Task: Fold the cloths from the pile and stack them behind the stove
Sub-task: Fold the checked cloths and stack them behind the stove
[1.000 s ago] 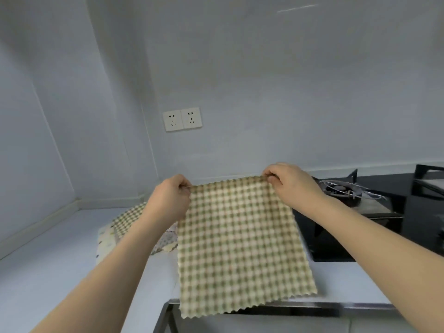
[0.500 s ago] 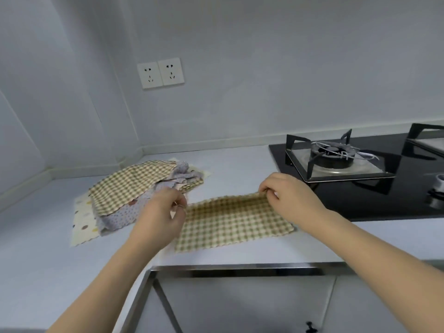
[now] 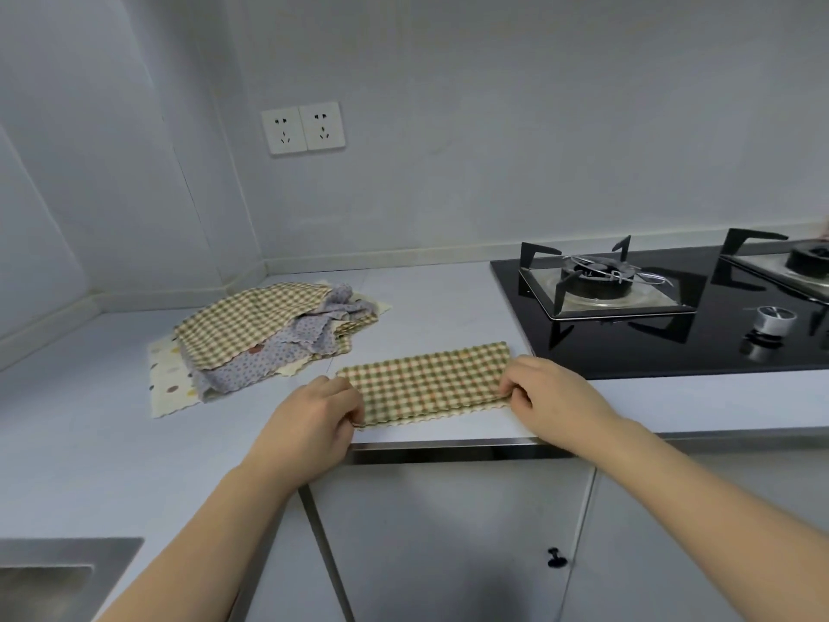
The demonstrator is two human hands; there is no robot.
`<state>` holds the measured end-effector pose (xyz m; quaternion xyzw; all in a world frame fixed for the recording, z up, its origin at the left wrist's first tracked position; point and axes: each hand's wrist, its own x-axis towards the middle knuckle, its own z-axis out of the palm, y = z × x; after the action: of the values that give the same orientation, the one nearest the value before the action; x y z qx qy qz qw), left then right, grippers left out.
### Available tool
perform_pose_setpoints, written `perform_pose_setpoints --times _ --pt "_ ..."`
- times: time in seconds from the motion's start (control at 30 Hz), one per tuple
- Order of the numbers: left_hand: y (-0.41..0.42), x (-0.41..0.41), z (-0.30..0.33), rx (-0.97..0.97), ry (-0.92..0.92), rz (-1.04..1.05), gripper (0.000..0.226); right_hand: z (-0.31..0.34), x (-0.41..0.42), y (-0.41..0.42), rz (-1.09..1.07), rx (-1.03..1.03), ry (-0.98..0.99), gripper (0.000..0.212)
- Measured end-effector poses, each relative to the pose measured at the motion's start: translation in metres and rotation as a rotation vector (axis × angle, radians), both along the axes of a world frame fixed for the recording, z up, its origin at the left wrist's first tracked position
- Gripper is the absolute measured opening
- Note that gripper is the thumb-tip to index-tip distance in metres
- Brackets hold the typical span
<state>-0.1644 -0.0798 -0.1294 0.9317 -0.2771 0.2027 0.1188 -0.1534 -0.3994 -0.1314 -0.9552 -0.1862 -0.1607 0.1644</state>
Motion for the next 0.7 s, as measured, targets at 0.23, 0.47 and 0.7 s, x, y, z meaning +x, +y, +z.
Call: perform_pose_setpoints --times 0.23,0.47,0.7 --pt "0.002 0.005 0.003 -0.079 0.085 -0.065 0.017 0.002 -0.008 -0.013 0.086 0.044 0.103 0.028" --pt "-0.004 0.000 0.004 -0.126 0.110 0.025 0.009 -0.001 -0.021 -0.012 0.103 -0.066 0.100 0.068" --pt "-0.016 -0.006 0.013 -0.528 0.265 0.159 0.017 0.006 -0.028 -0.004 0.117 0.137 0.106 0.010"
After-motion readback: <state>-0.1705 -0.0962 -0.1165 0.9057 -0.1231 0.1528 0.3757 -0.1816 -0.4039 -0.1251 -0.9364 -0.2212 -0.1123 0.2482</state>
